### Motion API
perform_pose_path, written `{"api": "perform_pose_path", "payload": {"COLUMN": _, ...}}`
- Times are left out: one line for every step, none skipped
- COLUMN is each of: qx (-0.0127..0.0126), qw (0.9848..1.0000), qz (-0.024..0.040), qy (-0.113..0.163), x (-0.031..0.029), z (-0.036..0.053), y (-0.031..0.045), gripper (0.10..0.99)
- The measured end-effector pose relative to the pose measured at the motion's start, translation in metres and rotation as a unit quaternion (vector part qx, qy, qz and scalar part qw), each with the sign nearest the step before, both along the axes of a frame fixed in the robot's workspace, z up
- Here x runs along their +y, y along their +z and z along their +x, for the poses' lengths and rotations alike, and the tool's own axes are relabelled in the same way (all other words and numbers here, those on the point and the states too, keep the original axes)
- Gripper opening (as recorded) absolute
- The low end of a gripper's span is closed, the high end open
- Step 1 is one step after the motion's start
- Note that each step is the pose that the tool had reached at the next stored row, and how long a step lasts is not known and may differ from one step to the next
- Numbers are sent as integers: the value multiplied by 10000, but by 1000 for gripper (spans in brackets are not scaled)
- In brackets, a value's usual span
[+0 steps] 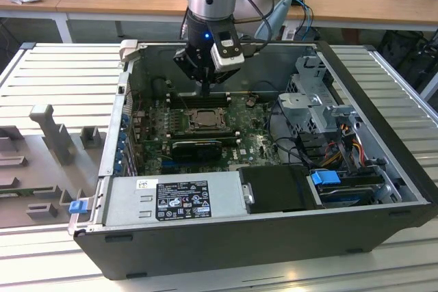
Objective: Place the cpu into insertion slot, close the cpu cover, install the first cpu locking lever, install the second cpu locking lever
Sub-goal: 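Install the first cpu locking lever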
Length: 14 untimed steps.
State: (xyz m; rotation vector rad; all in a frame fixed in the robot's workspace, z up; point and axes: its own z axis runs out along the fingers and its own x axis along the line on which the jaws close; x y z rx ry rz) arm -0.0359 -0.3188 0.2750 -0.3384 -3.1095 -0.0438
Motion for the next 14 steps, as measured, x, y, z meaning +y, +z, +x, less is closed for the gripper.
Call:
{"api": "perform_pose_path", "payload": {"qx": -28, "qw": 10000, "qz": 0, "qy": 47, "x": 0, "z": 0, "y": 0, "gripper": 106}}
{"api": "perform_pose_path", "payload": {"qx": -92, "qw": 9999, "qz": 0, "qy": 85, "x": 0, "z": 0, "y": 0, "gripper": 106}}
{"api": "perform_pose_path", "payload": {"qx": -141, "qw": 9998, "qz": 0, "qy": 110, "x": 0, "z": 0, "y": 0, "gripper": 106}}
{"api": "perform_pose_path", "payload": {"qx": -161, "qw": 9998, "qz": 1, "qy": 137, "x": 0, "z": 0, "y": -1, "gripper": 106}}
{"api": "perform_pose_path", "payload": {"qx": -166, "qw": 9997, "qz": 3, "qy": 193, "x": 1, "z": 0, "y": -2, "gripper": 106}}
{"api": "perform_pose_path", "payload": {"qx": -166, "qw": 9995, "qz": 6, "qy": 255, "x": 0, "z": 0, "y": -2, "gripper": 106}}
{"api": "perform_pose_path", "payload": {"qx": -166, "qw": 9992, "qz": 9, "qy": 350, "x": 0, "z": -1, "y": -2, "gripper": 106}}
{"api": "perform_pose_path", "payload": {"qx": -165, "qw": 9990, "qz": 10, "qy": 423, "x": 0, "z": -1, "y": -3, "gripper": 106}}
{"api": "perform_pose_path", "payload": {"qx": -165, "qw": 9985, "qz": 12, "qy": 522, "x": 0, "z": -1, "y": -5, "gripper": 106}}
{"api": "perform_pose_path", "payload": {"qx": -165, "qw": 9980, "qz": 13, "qy": 607, "x": 0, "z": -1, "y": -6, "gripper": 106}}
{"api": "perform_pose_path", "payload": {"qx": -165, "qw": 9975, "qz": 15, "qy": 684, "x": 0, "z": -1, "y": -7, "gripper": 106}}
{"api": "perform_pose_path", "payload": {"qx": -165, "qw": 9969, "qz": 17, "qy": 771, "x": 0, "z": -1, "y": -8, "gripper": 106}}
{"api": "perform_pose_path", "payload": {"qx": -165, "qw": 9960, "qz": 18, "qy": 874, "x": 0, "z": -1, "y": -9, "gripper": 106}}
{"api": "perform_pose_path", "payload": {"qx": -165, "qw": 9953, "qz": 19, "qy": 954, "x": 0, "z": -1, "y": -11, "gripper": 106}}
